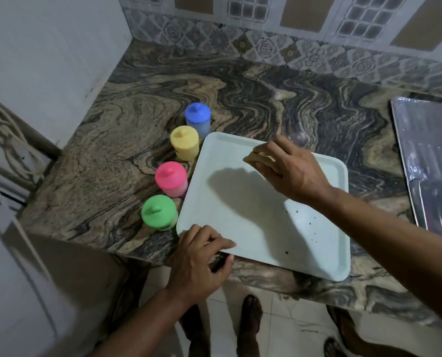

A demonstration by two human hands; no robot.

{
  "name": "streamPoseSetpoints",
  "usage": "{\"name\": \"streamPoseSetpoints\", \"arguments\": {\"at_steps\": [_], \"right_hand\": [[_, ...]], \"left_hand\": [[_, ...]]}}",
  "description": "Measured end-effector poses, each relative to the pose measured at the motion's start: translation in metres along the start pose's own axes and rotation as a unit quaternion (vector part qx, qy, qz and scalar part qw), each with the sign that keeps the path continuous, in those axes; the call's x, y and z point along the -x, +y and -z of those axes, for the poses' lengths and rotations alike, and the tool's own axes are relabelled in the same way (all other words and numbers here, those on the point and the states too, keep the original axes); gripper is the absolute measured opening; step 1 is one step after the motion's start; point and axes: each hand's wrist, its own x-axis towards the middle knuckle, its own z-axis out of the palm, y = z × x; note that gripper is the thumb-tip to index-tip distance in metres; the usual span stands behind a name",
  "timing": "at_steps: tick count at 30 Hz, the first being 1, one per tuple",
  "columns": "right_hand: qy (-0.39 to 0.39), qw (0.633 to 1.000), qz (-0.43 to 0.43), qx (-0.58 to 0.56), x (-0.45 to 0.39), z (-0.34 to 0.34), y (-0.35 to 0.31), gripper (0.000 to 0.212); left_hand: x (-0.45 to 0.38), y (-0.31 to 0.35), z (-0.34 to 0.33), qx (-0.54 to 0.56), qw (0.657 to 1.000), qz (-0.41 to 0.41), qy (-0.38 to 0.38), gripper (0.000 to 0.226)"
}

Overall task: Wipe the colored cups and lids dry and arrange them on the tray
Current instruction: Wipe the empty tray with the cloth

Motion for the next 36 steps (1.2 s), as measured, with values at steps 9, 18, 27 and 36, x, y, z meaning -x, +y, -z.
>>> {"name": "streamPoseSetpoints", "arguments": {"at_steps": [9, 18, 27, 36], "right_hand": [[-0.179, 0.979, 0.082, -0.045, 0.114, -0.013, -0.020, 0.026], [-0.107, 0.991, 0.069, 0.043, 0.014, -0.025, 0.087, 0.030], [-0.050, 0.995, 0.051, 0.067, 0.002, -0.011, 0.096, 0.022], [-0.128, 0.990, 0.012, -0.067, 0.130, 0.039, 0.014, 0.039]], "left_hand": [[-0.008, 0.032, -0.031, -0.011, 0.997, -0.063, -0.040, 0.020], [-0.006, 0.030, -0.039, -0.011, 0.998, -0.062, -0.023, 0.020], [-0.011, 0.033, -0.039, -0.035, 0.998, -0.059, -0.007, 0.022], [-0.008, 0.033, -0.040, -0.048, 0.996, -0.075, -0.019, 0.031]]}}
